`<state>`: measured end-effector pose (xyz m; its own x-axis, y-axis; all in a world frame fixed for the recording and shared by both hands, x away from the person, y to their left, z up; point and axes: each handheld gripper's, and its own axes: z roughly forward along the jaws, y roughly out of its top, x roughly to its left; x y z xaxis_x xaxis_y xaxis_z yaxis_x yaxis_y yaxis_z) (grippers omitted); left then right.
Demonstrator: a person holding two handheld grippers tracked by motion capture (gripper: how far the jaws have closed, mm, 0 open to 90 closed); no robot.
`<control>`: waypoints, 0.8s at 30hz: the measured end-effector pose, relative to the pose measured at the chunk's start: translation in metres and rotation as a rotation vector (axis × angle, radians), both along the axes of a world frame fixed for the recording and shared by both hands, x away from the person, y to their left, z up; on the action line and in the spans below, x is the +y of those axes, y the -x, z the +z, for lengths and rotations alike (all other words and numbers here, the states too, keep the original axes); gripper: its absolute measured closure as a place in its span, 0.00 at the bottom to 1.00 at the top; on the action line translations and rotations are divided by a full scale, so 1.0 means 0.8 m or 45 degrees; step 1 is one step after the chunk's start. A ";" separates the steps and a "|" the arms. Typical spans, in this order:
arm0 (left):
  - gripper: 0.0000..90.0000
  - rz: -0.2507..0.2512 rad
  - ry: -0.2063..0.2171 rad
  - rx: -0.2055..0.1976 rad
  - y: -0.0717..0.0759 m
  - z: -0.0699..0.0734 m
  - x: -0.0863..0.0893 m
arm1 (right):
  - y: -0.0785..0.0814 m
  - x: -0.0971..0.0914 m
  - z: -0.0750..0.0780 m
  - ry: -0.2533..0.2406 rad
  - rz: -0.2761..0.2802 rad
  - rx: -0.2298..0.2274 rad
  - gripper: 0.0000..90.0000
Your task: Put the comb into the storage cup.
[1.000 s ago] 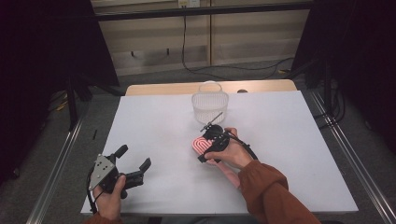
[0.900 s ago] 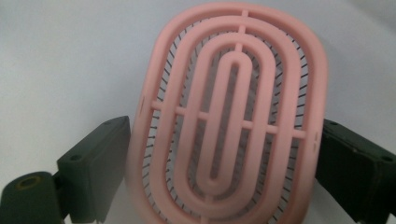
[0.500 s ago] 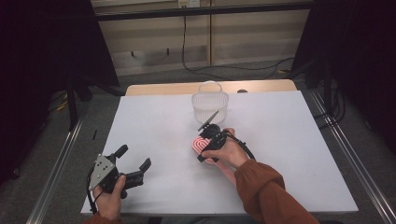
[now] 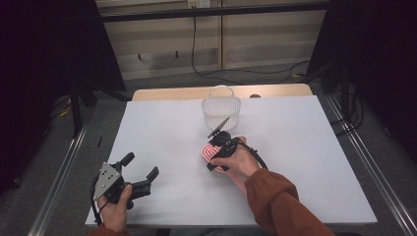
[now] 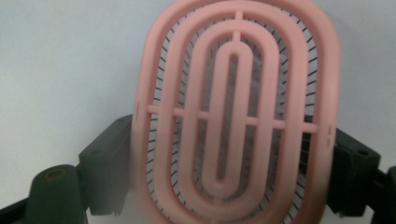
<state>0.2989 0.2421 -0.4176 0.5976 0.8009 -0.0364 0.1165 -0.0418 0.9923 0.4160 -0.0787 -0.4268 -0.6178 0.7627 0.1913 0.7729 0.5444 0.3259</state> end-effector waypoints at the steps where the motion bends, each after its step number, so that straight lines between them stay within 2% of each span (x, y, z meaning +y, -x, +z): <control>1: 0.03 0.000 0.000 0.000 0.000 0.000 0.000 | 0.000 0.001 -0.001 0.000 0.000 -0.001 0.19; 7: 0.03 0.001 0.002 0.003 0.000 0.000 0.000 | 0.000 0.001 -0.001 0.004 0.003 -0.001 0.20; 14: 0.04 0.001 0.001 0.004 0.000 -0.001 0.000 | 0.004 0.007 0.001 0.052 0.003 -0.014 0.21; 21: 0.03 -0.004 -0.019 -0.006 -0.001 0.000 0.000 | 0.005 0.007 0.002 0.062 0.007 -0.015 0.22; 24: 0.03 -0.003 -0.011 0.000 -0.001 -0.001 0.000 | 0.006 0.009 0.002 0.065 0.008 -0.021 0.22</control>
<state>0.2997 0.2423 -0.4183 0.5995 0.7998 -0.0296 0.1166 -0.0507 0.9919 0.4110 -0.0716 -0.4252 -0.6256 0.7671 0.1418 0.7640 0.5658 0.3099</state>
